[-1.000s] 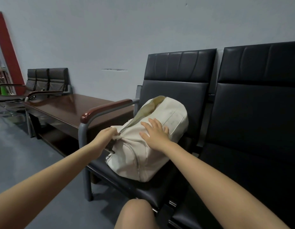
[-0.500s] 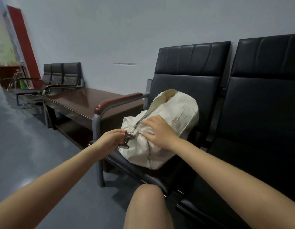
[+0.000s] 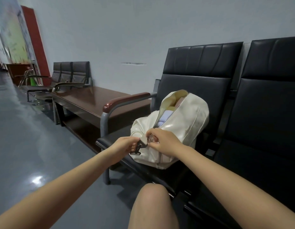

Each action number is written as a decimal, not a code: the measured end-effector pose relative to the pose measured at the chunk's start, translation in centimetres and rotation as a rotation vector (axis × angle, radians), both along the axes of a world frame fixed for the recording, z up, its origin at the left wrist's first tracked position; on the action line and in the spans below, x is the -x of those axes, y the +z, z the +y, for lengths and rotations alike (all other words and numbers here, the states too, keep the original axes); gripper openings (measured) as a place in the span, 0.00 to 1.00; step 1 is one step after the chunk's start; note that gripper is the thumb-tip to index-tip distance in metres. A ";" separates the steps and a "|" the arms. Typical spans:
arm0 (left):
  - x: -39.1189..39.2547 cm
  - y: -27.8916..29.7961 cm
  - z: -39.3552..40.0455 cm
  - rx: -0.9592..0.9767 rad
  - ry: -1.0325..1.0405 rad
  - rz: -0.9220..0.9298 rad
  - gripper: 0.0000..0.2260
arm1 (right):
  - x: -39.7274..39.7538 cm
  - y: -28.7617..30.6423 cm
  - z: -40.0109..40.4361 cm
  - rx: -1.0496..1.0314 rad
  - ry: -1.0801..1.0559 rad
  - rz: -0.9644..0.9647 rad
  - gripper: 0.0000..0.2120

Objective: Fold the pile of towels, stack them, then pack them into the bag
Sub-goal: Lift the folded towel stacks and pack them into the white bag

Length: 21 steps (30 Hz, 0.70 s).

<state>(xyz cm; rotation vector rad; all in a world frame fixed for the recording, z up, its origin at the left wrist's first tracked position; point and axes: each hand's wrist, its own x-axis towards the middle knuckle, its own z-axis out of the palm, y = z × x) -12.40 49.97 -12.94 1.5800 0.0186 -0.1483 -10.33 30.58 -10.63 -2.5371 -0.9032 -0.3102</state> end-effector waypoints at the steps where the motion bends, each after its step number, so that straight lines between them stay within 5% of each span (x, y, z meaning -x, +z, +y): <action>1: -0.2 -0.1 -0.1 0.014 0.027 0.023 0.09 | 0.0 -0.1 0.0 -0.010 -0.003 -0.006 0.13; 13: -1.3 -0.4 -1.6 0.016 0.091 0.100 0.09 | -0.5 -1.4 -0.4 -0.151 0.068 -0.120 0.05; 21: -0.8 2.1 -0.5 -0.123 0.126 -0.077 0.08 | -3.2 3.8 -0.2 -0.135 -0.260 -0.299 0.05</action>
